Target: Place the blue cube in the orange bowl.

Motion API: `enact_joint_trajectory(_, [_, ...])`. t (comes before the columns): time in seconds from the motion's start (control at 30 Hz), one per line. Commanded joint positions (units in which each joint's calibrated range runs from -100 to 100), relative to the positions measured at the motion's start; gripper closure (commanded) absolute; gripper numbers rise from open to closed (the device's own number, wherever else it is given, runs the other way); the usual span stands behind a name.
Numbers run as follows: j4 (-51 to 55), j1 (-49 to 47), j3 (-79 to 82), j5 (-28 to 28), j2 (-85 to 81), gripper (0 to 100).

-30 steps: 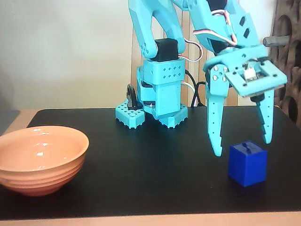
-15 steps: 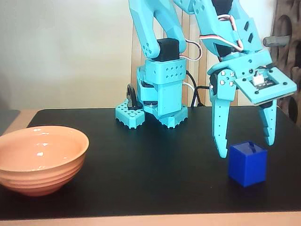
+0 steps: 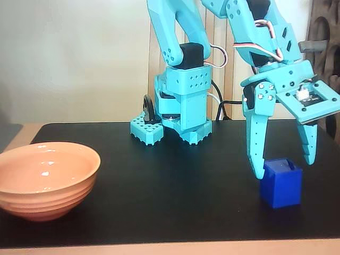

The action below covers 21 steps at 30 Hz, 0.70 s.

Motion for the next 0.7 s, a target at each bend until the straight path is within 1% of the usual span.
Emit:
enact_joint_trajectory(0.0, [-1.43, 1.77, -0.30, -0.08, -0.55, 72])
enact_joint_trajectory(0.47, [-0.90, 4.47, -0.12, -0.13, 0.39, 72])
enact_joint_trajectory(0.67, [-1.34, 4.47, -0.58, -0.08, 3.88, 72])
